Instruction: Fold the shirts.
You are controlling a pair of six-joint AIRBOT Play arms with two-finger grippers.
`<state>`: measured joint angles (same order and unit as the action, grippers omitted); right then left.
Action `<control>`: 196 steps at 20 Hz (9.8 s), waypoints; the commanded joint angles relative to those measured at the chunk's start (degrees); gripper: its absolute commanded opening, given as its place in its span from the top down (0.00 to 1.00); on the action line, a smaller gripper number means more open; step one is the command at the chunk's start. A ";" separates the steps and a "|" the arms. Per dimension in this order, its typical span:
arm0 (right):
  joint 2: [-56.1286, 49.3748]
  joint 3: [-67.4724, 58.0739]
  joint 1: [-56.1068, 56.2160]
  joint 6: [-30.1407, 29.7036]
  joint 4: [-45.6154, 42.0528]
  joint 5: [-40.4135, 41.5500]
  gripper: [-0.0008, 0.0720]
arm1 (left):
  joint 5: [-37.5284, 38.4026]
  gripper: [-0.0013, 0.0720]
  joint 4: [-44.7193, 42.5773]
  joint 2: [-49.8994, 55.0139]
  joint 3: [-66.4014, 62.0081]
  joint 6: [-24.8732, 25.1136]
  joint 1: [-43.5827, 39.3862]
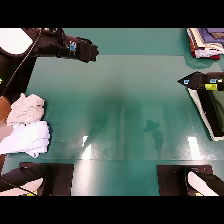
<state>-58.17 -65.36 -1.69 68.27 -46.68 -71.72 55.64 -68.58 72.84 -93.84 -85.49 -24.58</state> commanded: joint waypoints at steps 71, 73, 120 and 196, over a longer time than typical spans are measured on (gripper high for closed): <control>0.04 -9.97 0.15 0.00 0.15 7.54 0.97 | 14.93 0.95 -16.28 -15.98 10.97 -4.00 39.89; 0.04 -14.47 0.15 0.00 0.13 8.81 0.97 | 15.37 0.95 -8.17 -20.50 3.32 -1.62 39.89; 0.02 -21.38 0.15 0.04 0.13 -0.22 0.97 | 4.87 0.47 21.81 15.02 35.21 9.51 16.98; 8.50 -31.01 13.42 5.25 -14.60 5.05 0.98 | 11.08 0.95 11.69 -22.05 -22.08 6.99 17.00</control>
<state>-52.45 -93.49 11.92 68.97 -55.16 -64.75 66.65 -55.53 51.40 -113.75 -78.17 -7.62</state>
